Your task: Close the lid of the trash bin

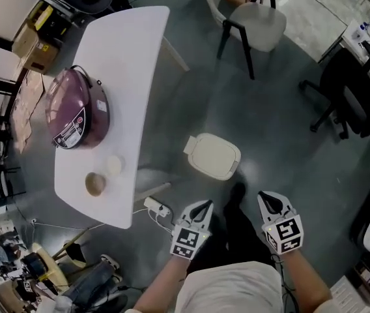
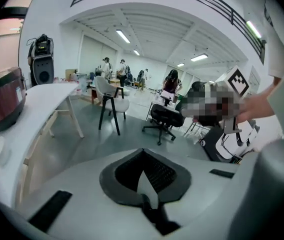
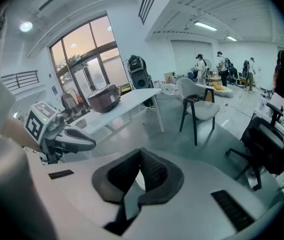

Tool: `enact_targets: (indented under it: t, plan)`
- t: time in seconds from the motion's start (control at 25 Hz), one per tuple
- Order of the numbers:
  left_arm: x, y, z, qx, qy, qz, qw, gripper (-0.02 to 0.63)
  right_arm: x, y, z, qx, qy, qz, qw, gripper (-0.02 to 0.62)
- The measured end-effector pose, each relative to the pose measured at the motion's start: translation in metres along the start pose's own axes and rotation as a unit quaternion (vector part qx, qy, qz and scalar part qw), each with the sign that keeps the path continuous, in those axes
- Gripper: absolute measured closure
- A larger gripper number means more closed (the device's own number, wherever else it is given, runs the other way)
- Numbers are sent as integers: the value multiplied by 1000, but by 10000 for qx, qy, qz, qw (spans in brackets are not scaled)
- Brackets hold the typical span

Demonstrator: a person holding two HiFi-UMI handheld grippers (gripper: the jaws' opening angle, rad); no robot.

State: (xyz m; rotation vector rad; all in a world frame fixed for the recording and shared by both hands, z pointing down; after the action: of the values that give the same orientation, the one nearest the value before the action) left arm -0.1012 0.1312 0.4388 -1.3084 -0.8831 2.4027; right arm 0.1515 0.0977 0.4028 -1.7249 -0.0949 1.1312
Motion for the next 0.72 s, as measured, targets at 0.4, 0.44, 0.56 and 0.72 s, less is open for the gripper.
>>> enact_targets:
  t: [0.4,0.44,0.56,0.72]
  plan:
    - [129,-35,-14,255,-294,-587,9975,589,60,41,106,549,-166,-284,9980,583]
    - [141,-39,-17,255,-322,-629,9972,589,67,44,115,548,-189,-326,9978,583]
    - [179,-45,-28,187,-361,-799,9960,591,92,53,139,620,-302,-453,9966,583]
    - [226,-43,-40,102,-441,-1094,9930,591,125,68,165,691,-480,-686,9941,583]
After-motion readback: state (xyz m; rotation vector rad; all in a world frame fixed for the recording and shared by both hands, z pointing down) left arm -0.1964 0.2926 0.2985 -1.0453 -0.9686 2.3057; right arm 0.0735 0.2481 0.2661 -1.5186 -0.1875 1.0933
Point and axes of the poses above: the fingertips, and each gripper's own axes: x backward along the fingers, z to its left, y out of its top, the point moved 10 cm from there along x, backward along the fingers, and after that the axes turned 15 degrees about x, right-handed, at the moved point
